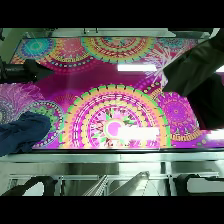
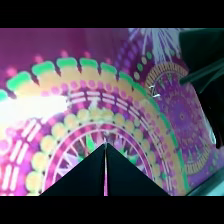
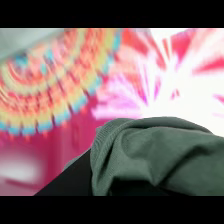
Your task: Fold the shirts.
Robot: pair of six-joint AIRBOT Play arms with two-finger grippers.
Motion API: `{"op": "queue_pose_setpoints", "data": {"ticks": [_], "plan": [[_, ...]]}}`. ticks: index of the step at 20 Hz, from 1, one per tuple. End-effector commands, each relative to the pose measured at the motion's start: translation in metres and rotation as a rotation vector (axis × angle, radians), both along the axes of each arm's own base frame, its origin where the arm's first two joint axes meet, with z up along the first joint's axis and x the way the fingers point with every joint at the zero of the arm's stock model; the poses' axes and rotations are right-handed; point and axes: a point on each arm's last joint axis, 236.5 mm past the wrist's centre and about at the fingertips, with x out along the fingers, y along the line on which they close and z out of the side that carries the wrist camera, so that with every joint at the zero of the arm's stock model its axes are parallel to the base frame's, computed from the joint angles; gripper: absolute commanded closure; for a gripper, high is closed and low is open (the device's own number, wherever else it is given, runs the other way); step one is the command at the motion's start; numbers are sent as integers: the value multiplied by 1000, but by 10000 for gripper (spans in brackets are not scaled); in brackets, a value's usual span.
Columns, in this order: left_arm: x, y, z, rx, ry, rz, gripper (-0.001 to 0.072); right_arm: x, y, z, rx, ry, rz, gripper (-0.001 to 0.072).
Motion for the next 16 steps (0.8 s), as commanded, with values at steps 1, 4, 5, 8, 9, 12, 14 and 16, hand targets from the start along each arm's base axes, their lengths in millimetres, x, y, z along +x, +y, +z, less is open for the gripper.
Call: {"op": "queue_pose_setpoints", "data": {"ticks": [1,4,5,8,9,12,14,16], "plan": [[9,5,3,3,-27,39,700,28,-40,79,-41,-285,-5,693],[9,5,3,3,-25,37,700,18,-80,71,-109,-246,-67,693],[8,5,3,3,-25,37,700,13,-93,50,-123,-180,-79,694],[8,5,3,3,-25,36,700,-11,-111,-26,-88,43,-53,694],[8,5,3,4,-23,34,700,-21,-106,-47,-56,116,-12,694],[6,2,2,3,-19,23,700,-52,-89,-80,27,282,86,694],[5,-5,2,4,-20,8,700,-71,-88,-92,69,390,65,695],[3,-14,2,4,-20,-14,700,-95,-101,-109,72,536,-26,695]]}}
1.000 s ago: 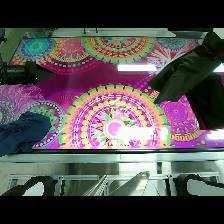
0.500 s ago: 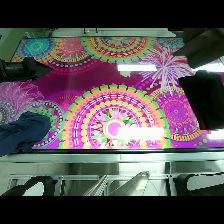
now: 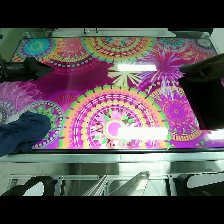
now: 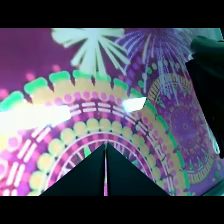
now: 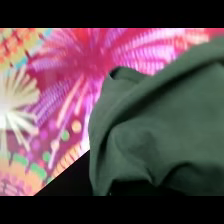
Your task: Fold the shirts.
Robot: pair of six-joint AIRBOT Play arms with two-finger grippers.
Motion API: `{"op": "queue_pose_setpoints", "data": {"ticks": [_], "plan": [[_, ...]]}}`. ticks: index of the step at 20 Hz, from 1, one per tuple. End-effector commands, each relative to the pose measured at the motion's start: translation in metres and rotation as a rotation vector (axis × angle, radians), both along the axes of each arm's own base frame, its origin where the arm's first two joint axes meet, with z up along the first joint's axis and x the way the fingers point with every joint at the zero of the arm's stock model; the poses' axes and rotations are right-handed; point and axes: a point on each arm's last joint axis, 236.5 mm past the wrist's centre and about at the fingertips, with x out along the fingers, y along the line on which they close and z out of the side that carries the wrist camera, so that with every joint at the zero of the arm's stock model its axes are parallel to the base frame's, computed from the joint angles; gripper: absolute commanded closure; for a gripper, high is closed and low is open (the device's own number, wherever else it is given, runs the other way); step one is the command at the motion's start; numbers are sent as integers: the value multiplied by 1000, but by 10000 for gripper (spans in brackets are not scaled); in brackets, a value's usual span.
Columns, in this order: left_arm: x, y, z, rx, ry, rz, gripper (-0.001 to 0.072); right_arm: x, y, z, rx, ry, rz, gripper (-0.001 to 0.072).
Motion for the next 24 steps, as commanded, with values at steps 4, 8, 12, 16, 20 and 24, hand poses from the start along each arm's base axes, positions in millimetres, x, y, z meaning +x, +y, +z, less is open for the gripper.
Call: {"op": "queue_pose_setpoints", "data": {"ticks": [4,8,12,16,20,24], "plan": [[-9,-31,0,3,-1,-76,700,-78,-14,-45,38,416,-169,696],[-12,-43,-1,11,-5,-105,700,-121,-32,-53,-2,574,-338,695],[-12,-45,-1,24,-22,-120,699,-155,-17,-85,34,688,-354,693],[-13,-45,-1,28,-28,-125,699,-185,2,-150,93,813,-368,686],[-13,-44,-1,29,-27,-125,699,-221,10,-199,91,969,-355,10],[-12,-44,-1,28,-28,-123,699,-223,10,-195,81,986,-325,10]]}}
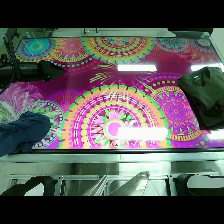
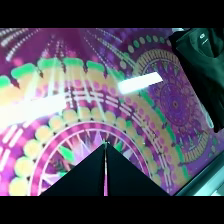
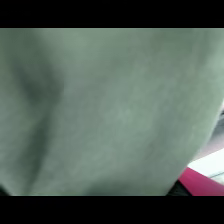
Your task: Fold the shirts.
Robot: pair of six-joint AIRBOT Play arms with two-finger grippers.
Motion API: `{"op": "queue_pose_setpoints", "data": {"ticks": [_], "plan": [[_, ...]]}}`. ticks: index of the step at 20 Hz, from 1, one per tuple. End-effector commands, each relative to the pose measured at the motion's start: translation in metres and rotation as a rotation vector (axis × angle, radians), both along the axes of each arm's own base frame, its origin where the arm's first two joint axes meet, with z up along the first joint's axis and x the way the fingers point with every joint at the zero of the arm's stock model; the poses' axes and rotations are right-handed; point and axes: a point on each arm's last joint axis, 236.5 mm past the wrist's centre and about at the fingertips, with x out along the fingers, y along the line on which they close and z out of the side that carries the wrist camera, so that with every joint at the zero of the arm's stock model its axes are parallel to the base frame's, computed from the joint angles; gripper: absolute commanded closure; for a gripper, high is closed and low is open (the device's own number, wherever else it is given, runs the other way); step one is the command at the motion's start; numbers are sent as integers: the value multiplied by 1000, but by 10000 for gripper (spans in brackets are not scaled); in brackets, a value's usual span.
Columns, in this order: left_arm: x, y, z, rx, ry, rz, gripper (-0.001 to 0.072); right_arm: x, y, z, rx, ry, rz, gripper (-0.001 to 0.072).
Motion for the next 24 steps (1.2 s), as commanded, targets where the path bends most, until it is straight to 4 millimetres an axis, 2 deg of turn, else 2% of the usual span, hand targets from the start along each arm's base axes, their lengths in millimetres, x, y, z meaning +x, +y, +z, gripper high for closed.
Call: {"op": "queue_pose_setpoints", "data": {"ticks": [1,5,8,10,12,14,15,16,17,21,24], "plan": [[0,0,0,0,-1,1,699,-9,2,2,13,39,37,10],[1,0,1,-1,-3,3,700,-12,6,43,40,43,92,10],[1,0,9,1,-20,-4,700,8,-3,90,-52,-95,93,10],[2,-1,23,4,-51,-13,700,30,14,122,-34,-251,110,10],[3,-2,38,8,-83,-22,702,53,53,149,55,-404,176,10],[-3,-3,45,15,-73,-39,706,72,103,172,159,-516,264,33],[-7,-1,43,39,-50,-44,708,80,129,180,200,-555,323,218],[-14,-1,39,63,-24,-57,708,85,154,185,227,-579,407,567],[-23,-1,34,86,-1,-64,708,86,178,186,247,-585,484,678],[-65,-1,6,78,83,-36,708,77,292,180,323,-592,806,694],[-120,-3,-42,59,197,-18,708,65,378,161,342,-674,927,695]]}}
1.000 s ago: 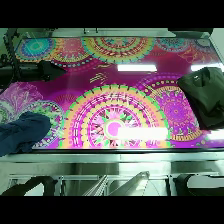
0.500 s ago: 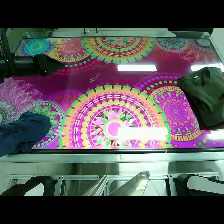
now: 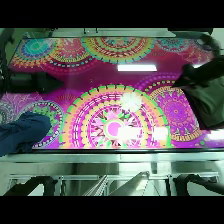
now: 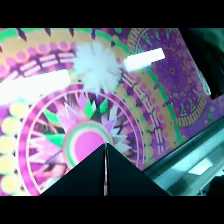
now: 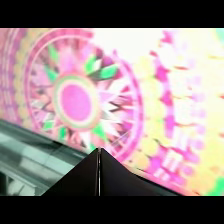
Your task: Fold the shirts.
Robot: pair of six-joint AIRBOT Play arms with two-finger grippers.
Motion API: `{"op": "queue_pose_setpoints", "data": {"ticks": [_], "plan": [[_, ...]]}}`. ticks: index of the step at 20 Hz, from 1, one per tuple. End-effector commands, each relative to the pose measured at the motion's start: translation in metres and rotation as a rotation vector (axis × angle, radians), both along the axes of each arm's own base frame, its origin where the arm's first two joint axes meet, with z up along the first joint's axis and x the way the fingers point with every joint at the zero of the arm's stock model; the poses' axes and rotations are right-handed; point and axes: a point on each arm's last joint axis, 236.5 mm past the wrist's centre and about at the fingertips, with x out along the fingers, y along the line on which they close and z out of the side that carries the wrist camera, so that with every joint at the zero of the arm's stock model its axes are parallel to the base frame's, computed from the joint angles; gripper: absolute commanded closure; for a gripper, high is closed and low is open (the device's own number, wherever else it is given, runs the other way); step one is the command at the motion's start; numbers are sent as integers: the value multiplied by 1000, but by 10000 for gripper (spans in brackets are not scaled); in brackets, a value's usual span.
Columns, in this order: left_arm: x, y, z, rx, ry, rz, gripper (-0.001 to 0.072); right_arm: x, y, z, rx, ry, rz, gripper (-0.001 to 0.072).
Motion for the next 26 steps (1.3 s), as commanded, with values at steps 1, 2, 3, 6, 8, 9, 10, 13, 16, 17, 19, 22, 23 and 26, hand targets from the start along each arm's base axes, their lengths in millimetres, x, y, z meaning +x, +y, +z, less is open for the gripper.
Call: {"op": "queue_pose_setpoints", "data": {"ticks": [1,2,3,6,8,9,10,13,16,17,19,22,23,26], "plan": [[-60,-1,-56,-6,134,21,708,-18,102,-21,41,-128,142,695],[-76,-2,-73,-8,165,24,708,-28,123,-36,48,-152,150,695],[-90,-2,-88,-11,189,35,708,-39,138,-51,49,-164,160,695],[-107,0,-108,-24,191,90,708,-68,159,-93,46,-141,171,695],[-113,0,-108,-28,178,97,708,-74,159,-99,59,-113,163,695],[-115,0,-108,-28,173,98,708,-73,160,-97,64,-118,162,695],[-115,-1,-107,-30,173,97,708,-72,160,-96,67,-125,158,695],[-115,-1,-109,-35,194,104,707,-73,162,-95,75,-119,155,694],[-112,0,-116,-34,224,107,706,-72,162,-96,74,-119,155,694],[-112,0,-119,-34,235,108,706,-72,162,-96,74,-119,155,694],[-110,0,-121,-35,245,113,707,-72,162,-96,74,-119,155,694],[-105,1,-117,-34,203,121,706,-72,162,-96,74,-119,155,694],[-102,2,-113,-35,177,130,706,-72,162,-96,74,-119,155,694],[-95,6,-98,-38,91,163,700,-72,162,-96,74,-119,155,694]]}}
